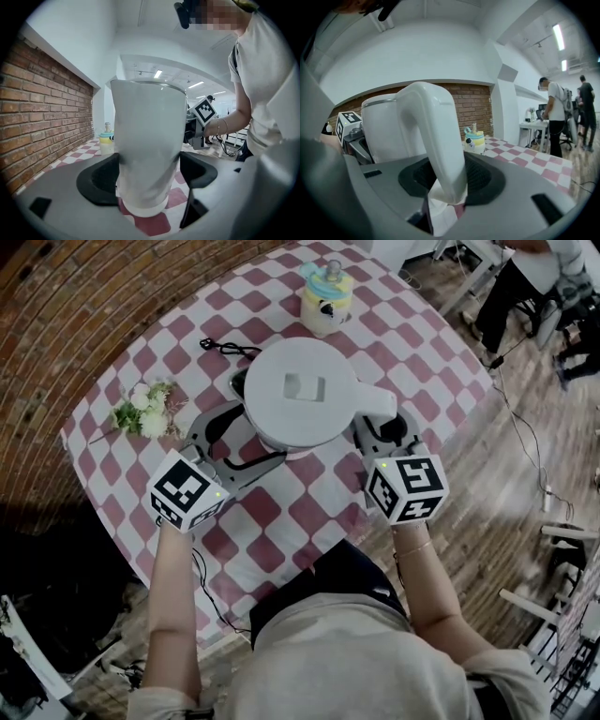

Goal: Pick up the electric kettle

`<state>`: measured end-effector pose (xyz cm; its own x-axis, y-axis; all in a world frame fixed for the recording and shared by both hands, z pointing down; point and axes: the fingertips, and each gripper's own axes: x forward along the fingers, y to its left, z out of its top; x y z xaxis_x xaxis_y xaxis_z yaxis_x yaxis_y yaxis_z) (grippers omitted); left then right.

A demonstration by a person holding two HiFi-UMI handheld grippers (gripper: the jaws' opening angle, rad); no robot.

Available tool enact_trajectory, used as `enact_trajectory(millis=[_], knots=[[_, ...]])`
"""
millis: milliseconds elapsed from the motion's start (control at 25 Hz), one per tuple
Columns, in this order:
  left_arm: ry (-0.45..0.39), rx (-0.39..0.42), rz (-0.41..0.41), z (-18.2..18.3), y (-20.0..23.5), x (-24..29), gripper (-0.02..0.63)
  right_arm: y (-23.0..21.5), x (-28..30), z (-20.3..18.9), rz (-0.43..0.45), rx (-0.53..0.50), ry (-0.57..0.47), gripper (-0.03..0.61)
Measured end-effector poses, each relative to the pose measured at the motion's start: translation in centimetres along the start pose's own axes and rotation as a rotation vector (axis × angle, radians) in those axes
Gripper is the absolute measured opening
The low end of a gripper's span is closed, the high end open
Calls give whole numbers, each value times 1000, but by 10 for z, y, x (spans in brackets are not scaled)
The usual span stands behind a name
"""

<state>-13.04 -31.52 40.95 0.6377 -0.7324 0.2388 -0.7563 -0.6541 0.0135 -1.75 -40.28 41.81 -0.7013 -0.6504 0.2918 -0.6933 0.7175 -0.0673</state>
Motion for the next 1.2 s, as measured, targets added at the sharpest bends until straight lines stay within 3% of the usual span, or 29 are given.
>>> enact_trajectory(millis=[360,640,1200], knots=[[-100,-14,34,47,-17,-24,403,12,-27,46,21,-12,-53,145],[-122,-21,64,66,-36,-40,403,25,-51,74,36,-77,-85,147],[-200,-111,82,82,-69,-76,405,52,-88,74,78,-39,-80,149]])
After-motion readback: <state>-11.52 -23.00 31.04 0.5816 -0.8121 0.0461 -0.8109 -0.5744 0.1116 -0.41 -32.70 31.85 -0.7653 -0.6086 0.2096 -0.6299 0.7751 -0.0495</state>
